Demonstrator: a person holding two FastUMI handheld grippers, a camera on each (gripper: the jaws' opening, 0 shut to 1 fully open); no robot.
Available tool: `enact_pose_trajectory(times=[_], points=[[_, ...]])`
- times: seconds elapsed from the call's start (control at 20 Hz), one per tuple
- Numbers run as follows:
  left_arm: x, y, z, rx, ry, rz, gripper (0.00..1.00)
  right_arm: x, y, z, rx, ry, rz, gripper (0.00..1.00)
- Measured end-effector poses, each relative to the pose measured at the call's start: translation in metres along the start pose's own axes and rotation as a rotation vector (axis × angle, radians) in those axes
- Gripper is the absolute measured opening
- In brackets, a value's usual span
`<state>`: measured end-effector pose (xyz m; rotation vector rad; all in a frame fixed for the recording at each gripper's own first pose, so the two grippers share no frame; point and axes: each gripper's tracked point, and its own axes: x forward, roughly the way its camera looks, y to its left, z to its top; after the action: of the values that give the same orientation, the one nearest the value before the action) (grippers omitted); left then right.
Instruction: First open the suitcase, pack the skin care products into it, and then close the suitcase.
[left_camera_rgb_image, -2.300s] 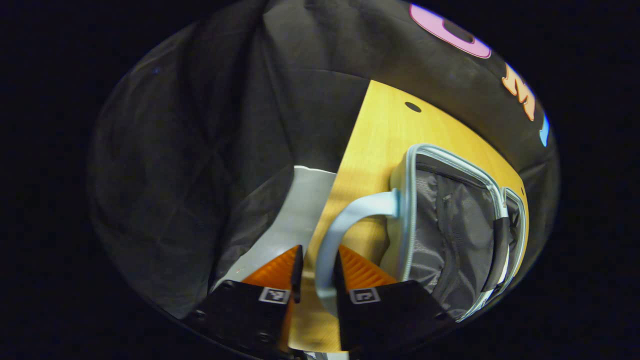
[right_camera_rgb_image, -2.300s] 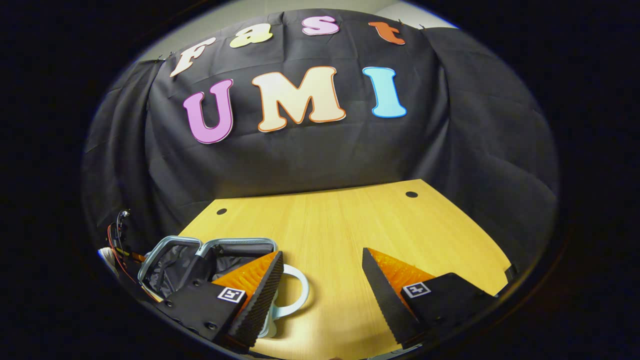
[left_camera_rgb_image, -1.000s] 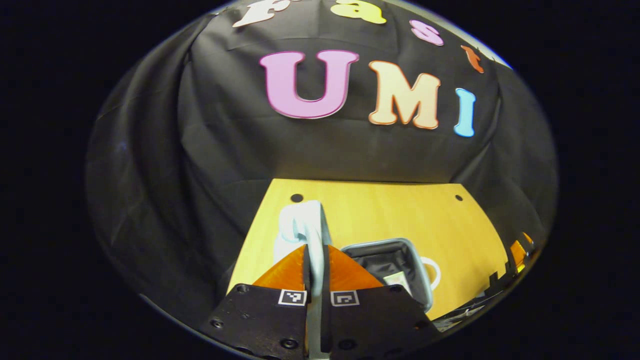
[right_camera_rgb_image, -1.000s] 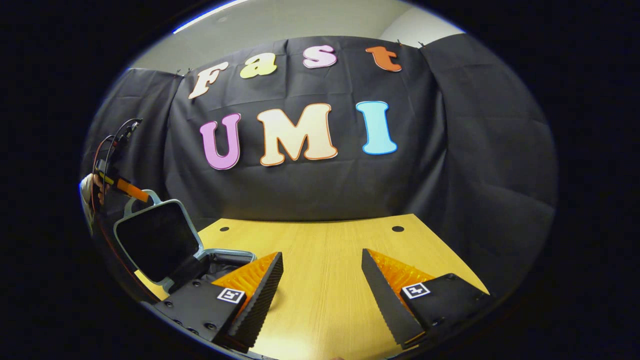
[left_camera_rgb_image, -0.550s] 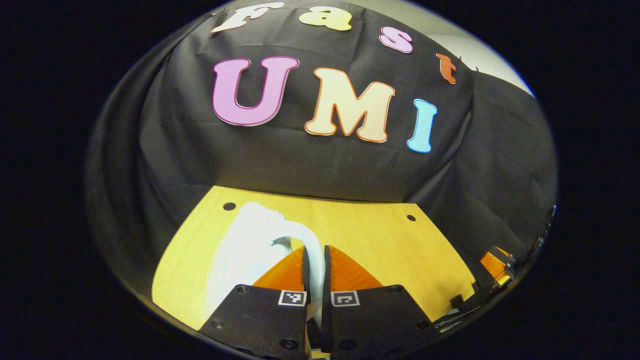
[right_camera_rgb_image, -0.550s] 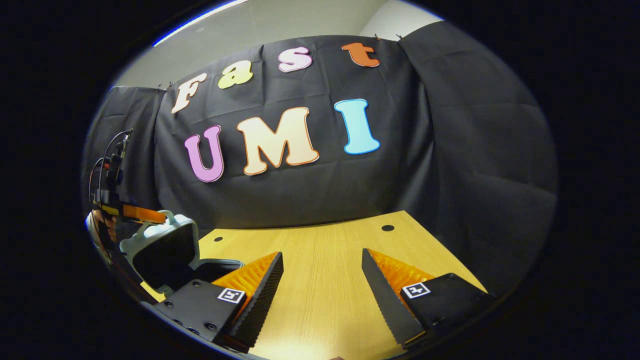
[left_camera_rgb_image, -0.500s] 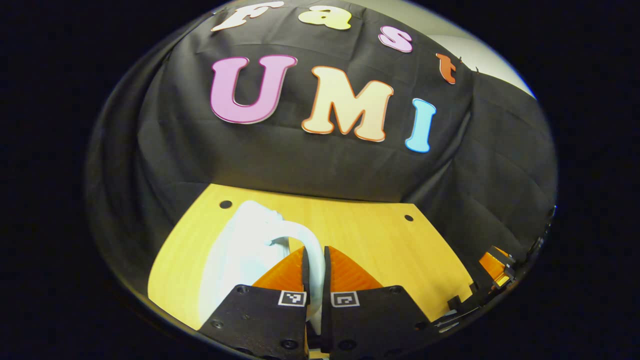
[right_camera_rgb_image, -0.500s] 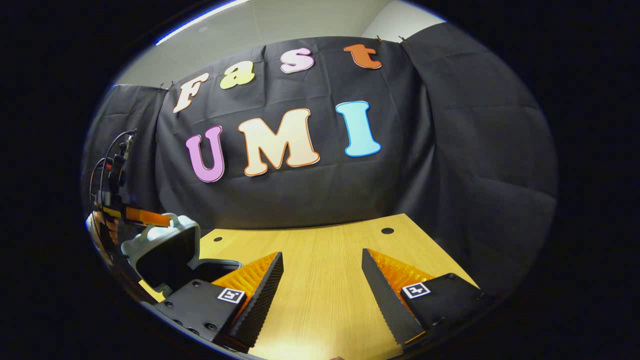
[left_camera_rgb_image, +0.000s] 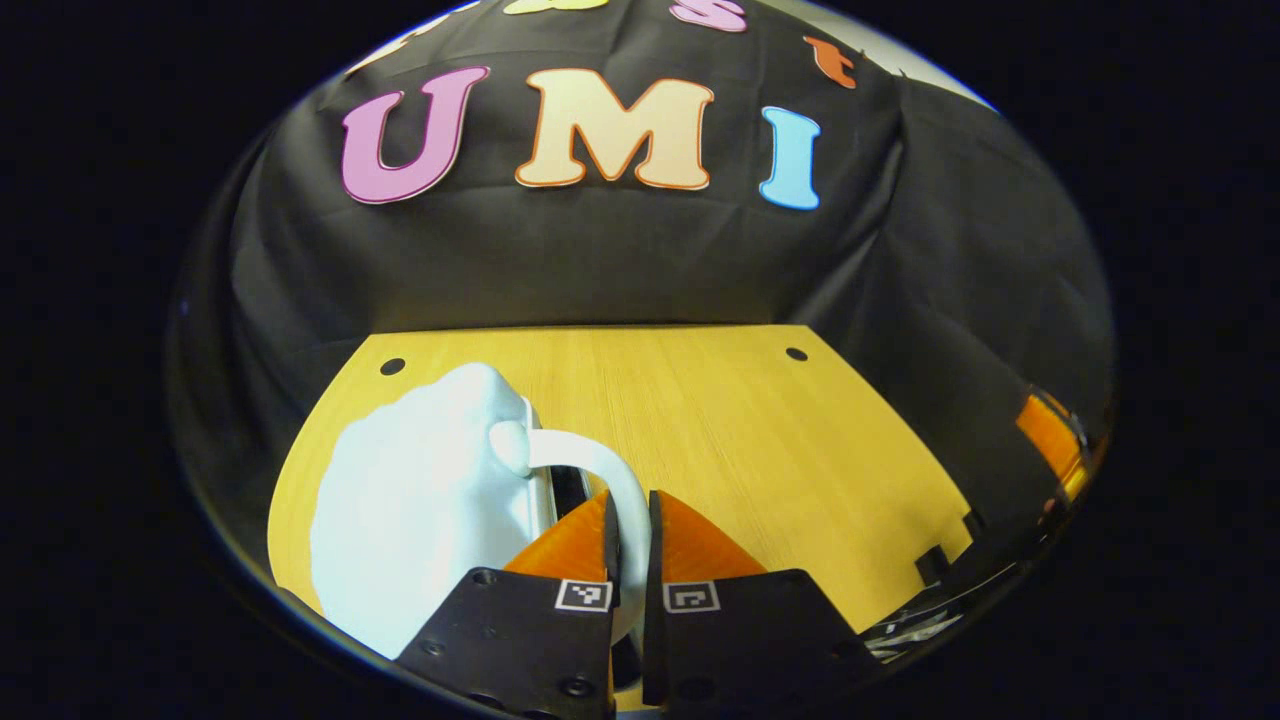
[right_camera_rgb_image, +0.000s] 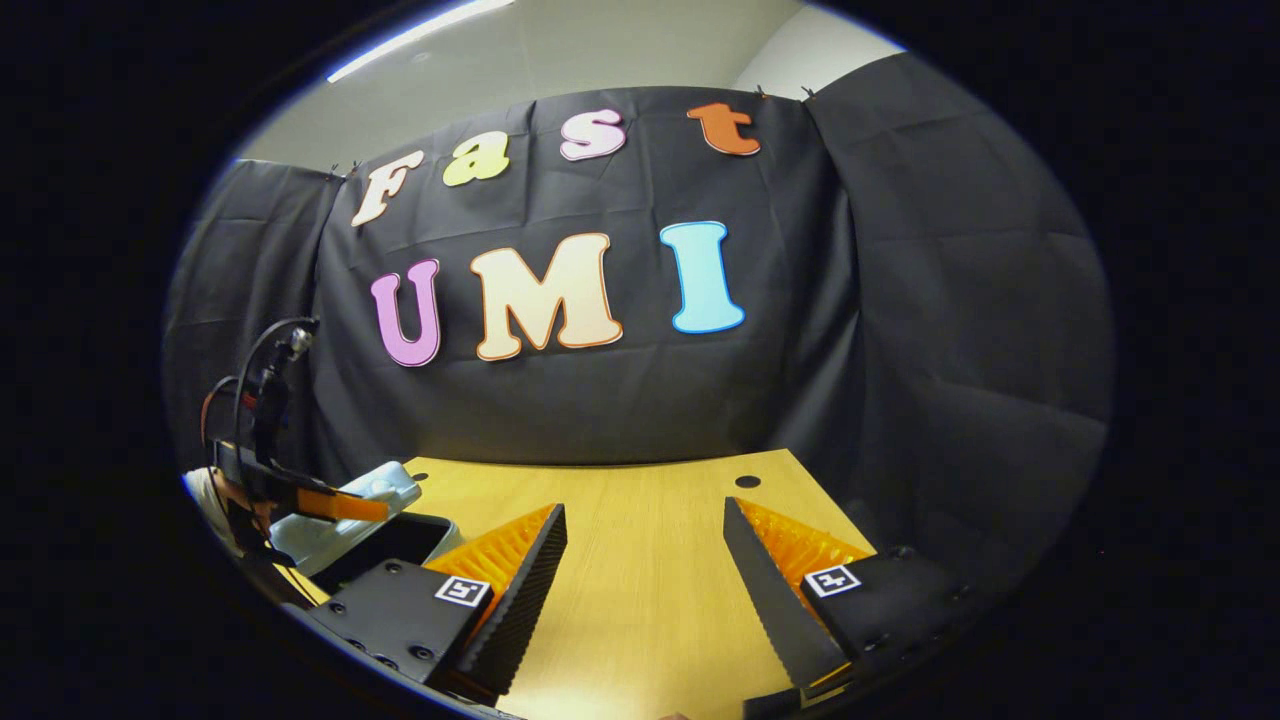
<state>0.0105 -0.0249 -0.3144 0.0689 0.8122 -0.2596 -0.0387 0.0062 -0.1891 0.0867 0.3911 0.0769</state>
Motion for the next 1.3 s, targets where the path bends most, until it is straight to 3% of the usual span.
enact_pose_trajectory(times=[0.3,0.45,0.5,0.6,0.75,0.85,1.3], points=[[0.011,-0.041,-0.018,-0.009,-0.065,0.079,0.22,-0.011,-0.01,0.009,-0.025,-0.017,0.081,0.98],[-0.014,-0.06,0.007,0.017,-0.137,0.119,0.72,-0.018,0.007,0.034,-0.01,-0.049,0.145,0.98],[-0.026,-0.066,0.023,0.017,-0.193,0.129,0.73,-0.018,0.012,0.045,-0.009,-0.074,0.159,0.93],[-0.053,-0.072,0.063,0.007,-0.334,0.162,0.73,-0.015,0.016,0.068,-0.016,-0.139,0.146,0.98],[-0.086,-0.085,0.112,-0.002,-0.483,0.184,0.88,-0.012,0.025,0.087,0.003,-0.181,0.108,0.98],[-0.104,-0.09,0.134,0.007,-0.543,0.186,0.88,-0.007,0.029,0.097,0.013,-0.182,0.084,0.97],[-0.126,-0.117,0.187,0.109,-0.635,0.078,0.93,-0.032,0.028,0.154,0.001,-0.302,-0.03,0.97]])
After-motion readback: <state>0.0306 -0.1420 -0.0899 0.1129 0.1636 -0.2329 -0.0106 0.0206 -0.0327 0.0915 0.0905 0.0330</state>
